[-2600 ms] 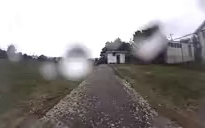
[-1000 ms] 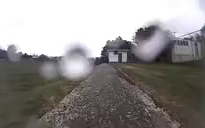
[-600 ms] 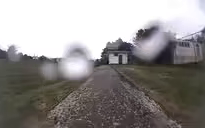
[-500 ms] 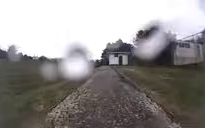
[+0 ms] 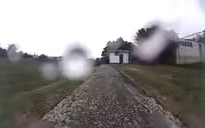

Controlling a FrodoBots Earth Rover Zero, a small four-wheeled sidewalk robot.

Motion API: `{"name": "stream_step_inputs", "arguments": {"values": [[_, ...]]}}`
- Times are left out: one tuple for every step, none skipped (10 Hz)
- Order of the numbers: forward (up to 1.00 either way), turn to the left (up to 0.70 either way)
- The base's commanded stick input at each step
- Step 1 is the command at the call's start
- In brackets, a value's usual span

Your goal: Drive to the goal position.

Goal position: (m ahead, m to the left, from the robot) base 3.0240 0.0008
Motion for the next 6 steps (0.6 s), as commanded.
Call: {"name": "stream_step_inputs", "arguments": {"values": [[0.85,0.00],[0.85,0.00],[0.85,0.00],[0.85,0.00],[0.85,0.00],[0.85,0.00]]}}
